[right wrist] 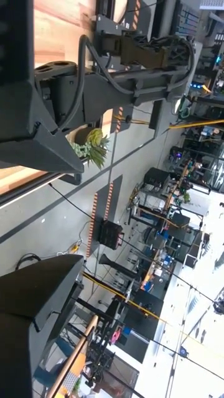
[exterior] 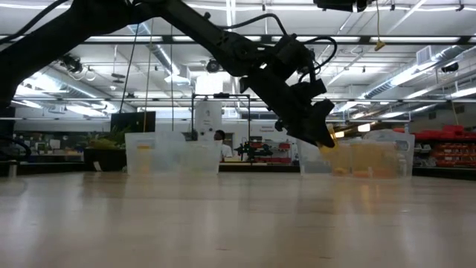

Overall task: Pick and place medicine bottles into bin by pill shape (circle, oval)
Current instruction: Put the big orange pill bottle into the right transparent bin, then return to Home Position

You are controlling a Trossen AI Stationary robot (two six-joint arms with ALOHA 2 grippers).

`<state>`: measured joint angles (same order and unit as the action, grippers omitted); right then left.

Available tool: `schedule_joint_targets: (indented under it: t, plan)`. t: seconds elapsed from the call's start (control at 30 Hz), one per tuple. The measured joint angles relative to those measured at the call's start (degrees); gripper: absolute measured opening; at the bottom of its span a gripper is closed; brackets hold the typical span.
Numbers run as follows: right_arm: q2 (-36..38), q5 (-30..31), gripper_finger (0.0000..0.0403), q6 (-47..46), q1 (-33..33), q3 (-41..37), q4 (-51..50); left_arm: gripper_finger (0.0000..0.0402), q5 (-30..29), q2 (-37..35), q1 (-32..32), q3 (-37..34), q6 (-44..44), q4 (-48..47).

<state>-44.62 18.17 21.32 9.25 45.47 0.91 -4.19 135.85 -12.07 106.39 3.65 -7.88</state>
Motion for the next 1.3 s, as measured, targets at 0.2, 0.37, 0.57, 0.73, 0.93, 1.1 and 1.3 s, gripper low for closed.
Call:
schedule_joint_targets:
  t: [0.2, 0.37, 0.57, 0.73, 0.93, 1.1, 1.3]
  plan:
    - [0.0, 0.0, 0.0233, 0.0, 0.0, 0.0, 0.0, 0.0204, 0.0, 0.0, 0.0, 0.0, 0.1, -0.9]
    - [0.0, 0.0, 0.0233, 0.0, 0.0, 0.0, 0.0, 0.0219, 0.0, 0.0, 0.0, 0.0, 0.1, -0.9]
    - [0.0, 0.0, 0.0233, 0.0, 0.0, 0.0, -0.1, 0.0234, 0.0, 0.0, 0.0, 0.0, 0.1, -1.0]
    - [0.0, 0.0, 0.0233, 0.0, 0.0, 0.0, -0.1, 0.0238, 0.0, 0.0, 0.0, 0.0, 0.2, -1.0]
    - [0.0, 0.0, 0.0233, 0.0, 0.0, 0.0, -0.3, 0.0238, 0.0, 0.0, 0.0, 0.0, 0.5, -0.9]
    - [0.0, 0.0, 0.0233, 0.0, 0.0, 0.0, -0.5, 0.0255, 0.0, 0.0, 0.0, 0.0, 1.1, -0.6]
    - [0.0, 0.0, 0.0233, 0.0, 0.0, 0.0, -0.5, 0.0281, 0.0, 0.0, 0.0, 0.0, 1.9, -0.6]
